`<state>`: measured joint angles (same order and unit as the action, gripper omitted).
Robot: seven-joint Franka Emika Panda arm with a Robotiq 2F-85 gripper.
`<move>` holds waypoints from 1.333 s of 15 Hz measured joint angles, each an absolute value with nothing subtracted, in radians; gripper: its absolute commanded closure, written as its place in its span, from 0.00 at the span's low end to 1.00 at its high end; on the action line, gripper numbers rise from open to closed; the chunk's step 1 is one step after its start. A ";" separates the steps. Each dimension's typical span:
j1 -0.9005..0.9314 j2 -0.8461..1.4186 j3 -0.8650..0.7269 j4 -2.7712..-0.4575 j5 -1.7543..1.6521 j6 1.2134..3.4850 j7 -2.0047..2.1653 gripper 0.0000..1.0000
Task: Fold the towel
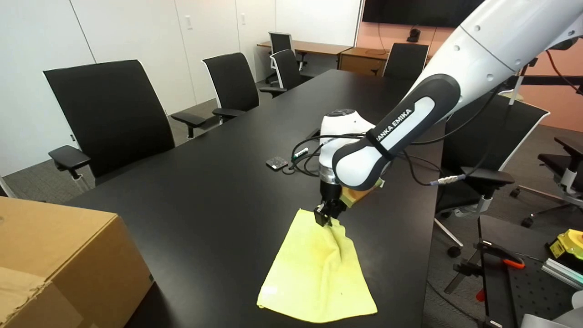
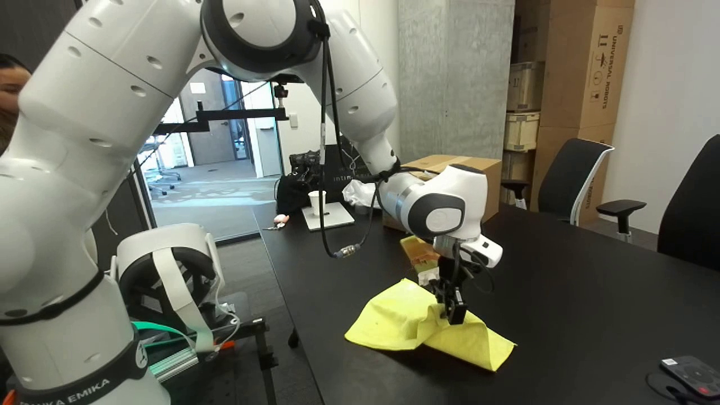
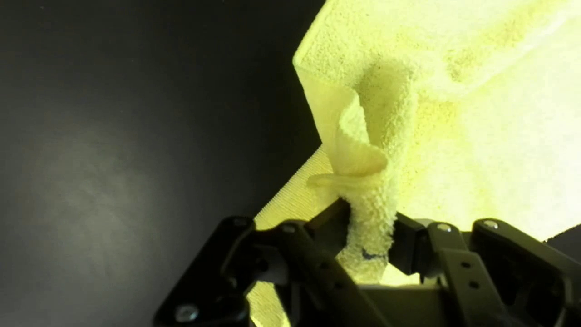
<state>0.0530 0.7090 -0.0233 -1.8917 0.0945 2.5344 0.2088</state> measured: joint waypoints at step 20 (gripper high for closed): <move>0.185 0.750 -0.006 -1.815 0.089 2.444 0.368 0.00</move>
<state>0.1848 0.7495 -0.0056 -1.8152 0.0891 2.4439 0.3685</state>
